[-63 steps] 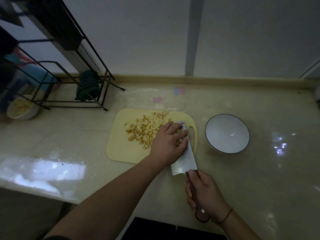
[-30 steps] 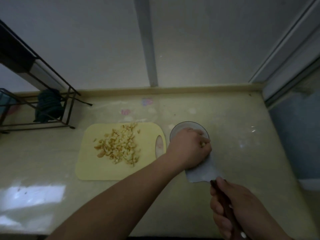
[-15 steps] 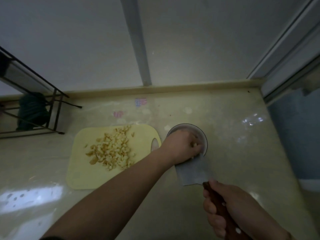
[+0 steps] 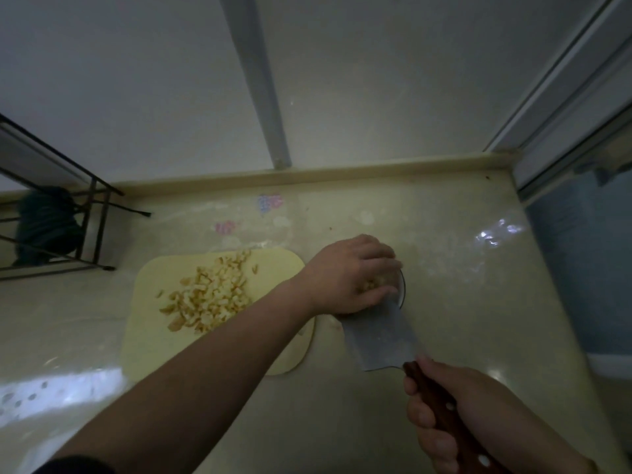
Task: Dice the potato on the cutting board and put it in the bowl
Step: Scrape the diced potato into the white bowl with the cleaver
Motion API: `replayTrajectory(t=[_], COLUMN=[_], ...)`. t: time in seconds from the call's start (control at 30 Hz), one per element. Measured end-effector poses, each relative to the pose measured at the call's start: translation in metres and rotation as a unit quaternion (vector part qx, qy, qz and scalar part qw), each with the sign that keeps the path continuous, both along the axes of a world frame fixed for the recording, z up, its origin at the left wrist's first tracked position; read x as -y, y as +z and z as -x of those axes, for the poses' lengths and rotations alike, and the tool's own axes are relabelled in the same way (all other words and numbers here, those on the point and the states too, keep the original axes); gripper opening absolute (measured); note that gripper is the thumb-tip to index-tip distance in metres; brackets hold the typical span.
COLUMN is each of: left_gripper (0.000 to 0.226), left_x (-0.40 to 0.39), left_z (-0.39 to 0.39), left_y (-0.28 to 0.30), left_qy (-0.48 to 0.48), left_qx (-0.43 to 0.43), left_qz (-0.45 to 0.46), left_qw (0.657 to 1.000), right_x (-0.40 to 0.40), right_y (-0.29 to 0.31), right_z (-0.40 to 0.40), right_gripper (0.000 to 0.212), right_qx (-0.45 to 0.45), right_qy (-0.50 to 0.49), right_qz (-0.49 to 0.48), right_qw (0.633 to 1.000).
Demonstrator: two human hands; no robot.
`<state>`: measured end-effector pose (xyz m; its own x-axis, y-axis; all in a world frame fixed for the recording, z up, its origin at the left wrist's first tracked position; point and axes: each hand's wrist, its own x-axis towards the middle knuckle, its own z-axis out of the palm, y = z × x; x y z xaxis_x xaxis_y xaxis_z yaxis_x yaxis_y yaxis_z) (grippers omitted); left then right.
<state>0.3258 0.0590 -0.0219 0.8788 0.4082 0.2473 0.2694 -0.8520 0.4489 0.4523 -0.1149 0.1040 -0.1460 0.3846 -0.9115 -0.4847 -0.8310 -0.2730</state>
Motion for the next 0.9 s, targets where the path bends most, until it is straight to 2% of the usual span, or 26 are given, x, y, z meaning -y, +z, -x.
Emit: replayTrajectory(t=[0.1,0.2,0.33,0.53,0.63,0.77,0.9], left_gripper=[0.079,0.092,0.088,0.079,0.076,0.074,0.071], left_x=[-0.005,-0.008,-0.007,-0.007,-0.006,-0.006,-0.006], left_z=[0.005,0.003,0.001,-0.001,-0.001,-0.002,-0.002], left_y=[-0.001,-0.004,-0.009,-0.013,-0.012,-0.010,-0.009], left_qy=[0.014,0.028,0.039,0.041,0.044,0.047,0.054], left_qx=[-0.081,-0.156,-0.185,-0.183,-0.185,-0.194,-0.196], left_qz=[-0.029,-0.006,-0.010,-0.030,-0.037,-0.025,-0.013], left_qw=[0.996,0.987,0.982,0.982,0.981,0.980,0.979], right_x=[0.000,0.001,0.006,0.013,0.018,0.029,0.032], right_y=[-0.001,-0.001,0.000,0.011,0.010,0.002,0.009], right_z=[-0.001,-0.002,-0.005,-0.008,-0.012,-0.021,-0.024], right_gripper=[0.036,0.035,0.036,0.033,0.032,0.043,0.039], right_qx=[0.008,0.007,0.020,0.002,0.031,0.087,0.091], right_qy=[0.007,0.005,0.014,-0.004,0.045,0.134,0.145], right_qz=[0.002,0.007,-0.009,-0.012,-0.019,-0.017,-0.025], right_qw=[1.000,1.000,1.000,1.000,0.998,0.987,0.985])
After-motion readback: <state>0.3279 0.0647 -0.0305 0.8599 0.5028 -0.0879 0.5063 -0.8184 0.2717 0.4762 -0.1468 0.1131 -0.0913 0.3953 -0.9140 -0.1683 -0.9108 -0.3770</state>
